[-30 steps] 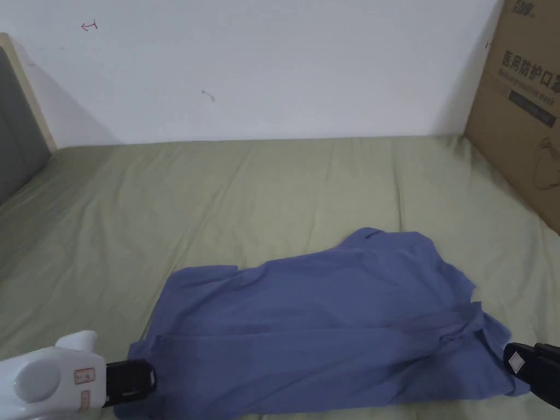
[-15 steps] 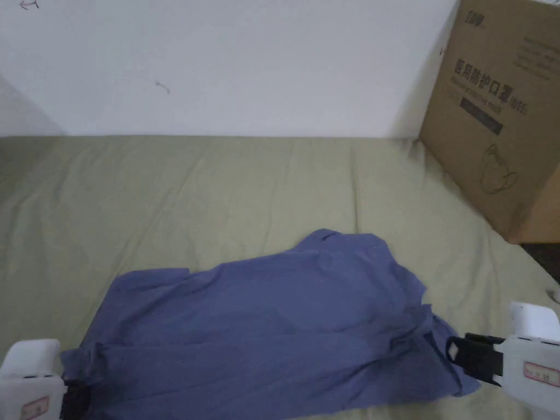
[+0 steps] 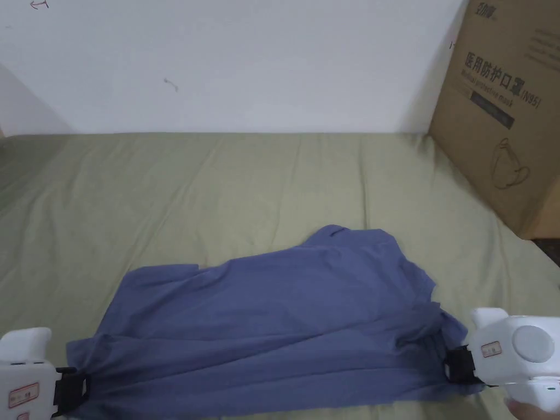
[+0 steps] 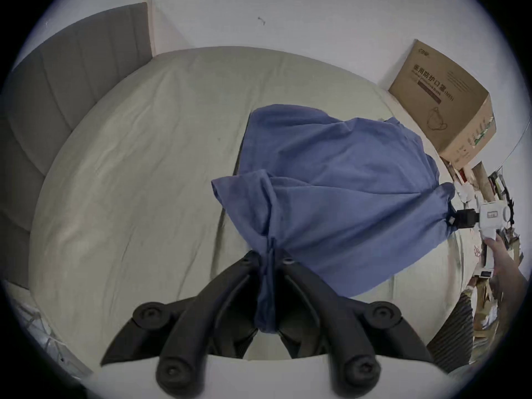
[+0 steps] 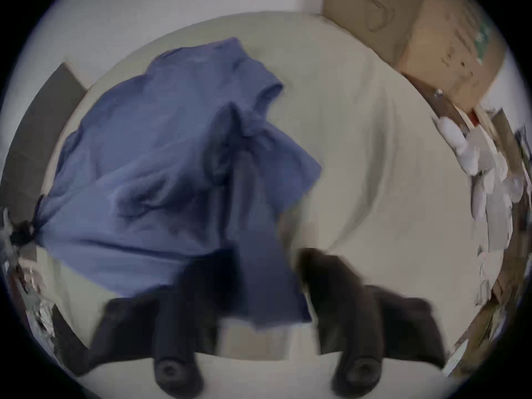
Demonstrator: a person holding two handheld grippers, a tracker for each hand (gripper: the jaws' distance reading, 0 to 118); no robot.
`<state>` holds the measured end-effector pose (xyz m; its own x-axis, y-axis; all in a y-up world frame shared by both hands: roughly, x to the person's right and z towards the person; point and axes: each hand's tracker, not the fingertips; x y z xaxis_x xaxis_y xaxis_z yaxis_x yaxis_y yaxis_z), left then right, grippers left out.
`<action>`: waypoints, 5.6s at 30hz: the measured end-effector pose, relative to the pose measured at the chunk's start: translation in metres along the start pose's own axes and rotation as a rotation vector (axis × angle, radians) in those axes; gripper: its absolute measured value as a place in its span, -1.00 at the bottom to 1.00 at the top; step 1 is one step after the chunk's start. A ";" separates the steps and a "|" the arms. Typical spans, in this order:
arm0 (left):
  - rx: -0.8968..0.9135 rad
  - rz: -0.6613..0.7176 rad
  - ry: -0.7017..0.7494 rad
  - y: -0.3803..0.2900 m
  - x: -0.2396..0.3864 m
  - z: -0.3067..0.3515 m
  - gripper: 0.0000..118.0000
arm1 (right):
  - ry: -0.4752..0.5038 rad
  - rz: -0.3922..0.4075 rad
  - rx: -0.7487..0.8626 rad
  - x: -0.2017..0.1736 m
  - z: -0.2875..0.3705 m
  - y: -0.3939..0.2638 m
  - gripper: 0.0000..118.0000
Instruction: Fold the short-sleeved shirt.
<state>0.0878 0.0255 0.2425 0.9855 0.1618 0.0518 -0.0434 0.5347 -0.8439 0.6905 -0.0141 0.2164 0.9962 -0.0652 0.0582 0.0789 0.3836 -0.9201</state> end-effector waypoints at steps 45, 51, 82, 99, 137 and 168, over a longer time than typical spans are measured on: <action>0.418 -0.026 -0.177 0.016 0.055 0.118 -0.97 | 0.252 -0.040 0.634 -0.081 0.192 -0.056 -1.00; 0.125 -0.014 -0.137 0.100 0.030 0.032 -0.95 | 0.281 -0.047 0.545 -0.079 0.176 -0.032 -1.00; 0.075 -0.099 -0.103 0.088 0.004 0.023 -0.97 | 0.026 -0.108 0.093 -0.019 -0.036 0.154 1.00; 0.109 0.025 -0.072 0.092 -0.004 -0.009 -0.97 | 0.096 0.016 0.232 -0.015 0.029 0.143 -1.00; 0.015 0.081 -0.086 -0.081 -0.022 0.056 0.03 | 0.029 -0.110 0.176 0.016 0.095 -0.130 -0.03; 0.104 0.439 -0.504 0.001 -0.078 0.074 -0.99 | 0.163 -0.017 0.765 -0.109 0.203 -0.061 -1.00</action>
<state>-0.0015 0.0752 0.2769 0.6765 0.7362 -0.0202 -0.4631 0.4039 -0.7889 0.5849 0.1564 0.3449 0.9812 -0.1885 -0.0423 0.1570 0.9057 -0.3937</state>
